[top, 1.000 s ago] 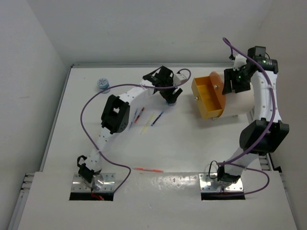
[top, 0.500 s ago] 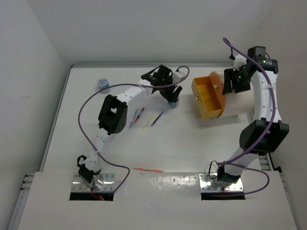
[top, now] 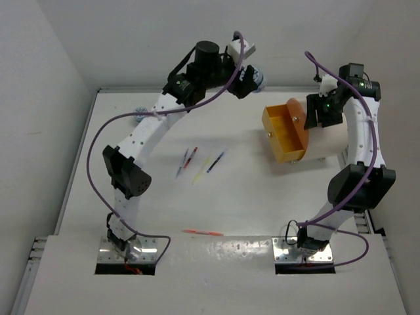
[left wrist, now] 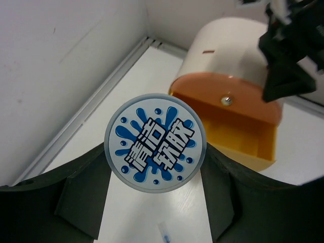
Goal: Sort the stationery into containers
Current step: Place the stationery in the drawer.
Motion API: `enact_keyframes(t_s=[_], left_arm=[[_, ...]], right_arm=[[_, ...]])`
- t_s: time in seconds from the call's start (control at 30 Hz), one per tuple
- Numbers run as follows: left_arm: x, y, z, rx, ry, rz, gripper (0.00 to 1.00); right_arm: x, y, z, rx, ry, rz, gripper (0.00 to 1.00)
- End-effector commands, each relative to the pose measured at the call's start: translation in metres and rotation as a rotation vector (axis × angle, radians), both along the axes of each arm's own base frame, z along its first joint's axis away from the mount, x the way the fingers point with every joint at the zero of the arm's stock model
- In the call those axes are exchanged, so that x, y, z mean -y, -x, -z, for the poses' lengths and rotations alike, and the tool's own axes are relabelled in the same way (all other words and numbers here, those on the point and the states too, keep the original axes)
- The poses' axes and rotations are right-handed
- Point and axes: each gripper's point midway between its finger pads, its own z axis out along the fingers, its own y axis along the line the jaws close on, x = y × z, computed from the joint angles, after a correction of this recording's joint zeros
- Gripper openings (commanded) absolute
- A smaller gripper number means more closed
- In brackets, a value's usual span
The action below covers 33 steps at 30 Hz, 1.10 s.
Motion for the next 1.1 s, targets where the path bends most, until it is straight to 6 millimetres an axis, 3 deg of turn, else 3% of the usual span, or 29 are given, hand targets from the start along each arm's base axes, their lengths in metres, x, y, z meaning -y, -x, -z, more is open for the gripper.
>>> enact_keyframes(t_s=[0.0,0.3,0.5,0.53,0.73,1.07], left_arm=[[0.033,0.036,-0.029,0.029,0.074,0.096,0.19],[0.09,0.08,-0.019,0.028,0.078,0.224,0.15],[0.113,0.1,0.006,0.0,0.043,0.274,0.14],[0.118,0.103,0.019,-0.021,0.026,0.282,0.14],[0.131,0.103,0.052,-0.066,0.002,0.294,0.14],[0.15,0.1,0.077,-0.087,-0.002,0.319,0.14]], right_arm=[[-0.014,0.055,0.04,-0.323,-0.081,0.02,0.55],[-0.016,0.056,0.04,-0.324,-0.087,0.017,0.55],[-0.017,0.056,0.04,-0.325,-0.096,0.019,0.55],[-0.017,0.056,0.04,-0.324,-0.095,0.016,0.55],[-0.016,0.057,0.04,-0.325,-0.09,0.008,0.55],[-0.017,0.058,0.041,-0.328,-0.096,0.004,0.55]])
